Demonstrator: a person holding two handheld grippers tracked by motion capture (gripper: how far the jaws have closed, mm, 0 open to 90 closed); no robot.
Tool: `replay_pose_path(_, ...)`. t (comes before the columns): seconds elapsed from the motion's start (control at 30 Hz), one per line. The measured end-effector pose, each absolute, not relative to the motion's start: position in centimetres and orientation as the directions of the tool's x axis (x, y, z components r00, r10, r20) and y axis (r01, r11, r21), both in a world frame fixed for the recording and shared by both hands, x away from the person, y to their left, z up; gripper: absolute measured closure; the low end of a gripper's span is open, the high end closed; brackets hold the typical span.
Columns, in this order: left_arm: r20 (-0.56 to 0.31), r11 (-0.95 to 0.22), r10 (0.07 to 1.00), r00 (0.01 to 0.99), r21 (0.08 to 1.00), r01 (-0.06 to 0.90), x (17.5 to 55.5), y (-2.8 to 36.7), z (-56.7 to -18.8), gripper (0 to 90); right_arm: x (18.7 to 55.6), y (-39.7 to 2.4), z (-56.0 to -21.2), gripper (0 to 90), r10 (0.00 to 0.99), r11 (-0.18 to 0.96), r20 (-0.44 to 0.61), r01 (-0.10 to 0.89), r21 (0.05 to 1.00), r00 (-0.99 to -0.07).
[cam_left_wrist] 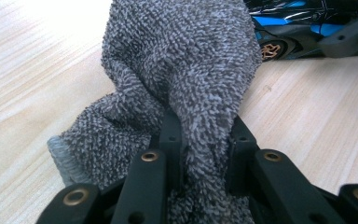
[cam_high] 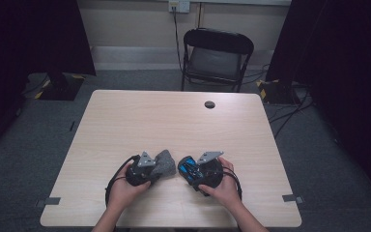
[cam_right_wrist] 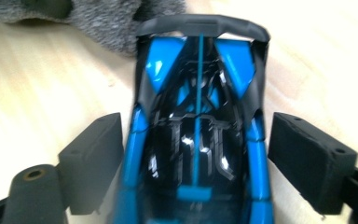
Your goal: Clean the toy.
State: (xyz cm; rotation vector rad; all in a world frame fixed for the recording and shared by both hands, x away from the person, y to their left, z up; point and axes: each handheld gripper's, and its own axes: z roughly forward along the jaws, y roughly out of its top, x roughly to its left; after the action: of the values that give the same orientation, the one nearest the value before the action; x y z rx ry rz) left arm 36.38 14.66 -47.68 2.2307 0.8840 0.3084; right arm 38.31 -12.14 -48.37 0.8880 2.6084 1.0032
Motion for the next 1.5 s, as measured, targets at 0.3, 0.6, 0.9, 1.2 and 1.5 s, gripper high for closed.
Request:
replay_pose_path(0.3, -0.02, -0.527, 0.673, 0.74, 0.689, 0.498, 36.3, 14.6, -47.7, 73.3, 38.0, -12.9, -49.2, 15.4, 0.608, 0.575, 0.033, 0.469, 0.671, -0.793)
replay_pose_path(0.6, -0.017, -0.529, 0.672, 0.74, 0.689, 0.496, 36.2, 14.6, -47.7, 73.3, 37.4, -12.5, -49.2, 25.1, 0.623, 0.57, 0.006, 0.46, 0.681, -0.782)
replay_pose_path(0.9, -0.023, -0.526, 0.672, 0.74, 0.689, 0.499, 36.0, 14.5, -47.7, 73.3, 37.2, -12.6, -49.3, 25.3, 0.638, 0.554, 0.008, 0.466, 0.69, -0.77)
replay_pose_path(1.2, -0.017, -0.533, 0.67, 0.742, 0.685, 0.496, 36.0, 14.4, -47.7, 73.3, 37.1, -12.5, -49.3, 25.9, 0.64, 0.556, 0.002, 0.466, 0.688, -0.768)
replay_pose_path(1.5, -0.02, -0.53, 0.671, 0.741, 0.686, 0.499, 36.1, 14.4, -47.6, 73.2, 37.3, -12.1, -48.9, 26.2, 0.65, 0.573, 0.004, 0.494, 0.654, -0.76)
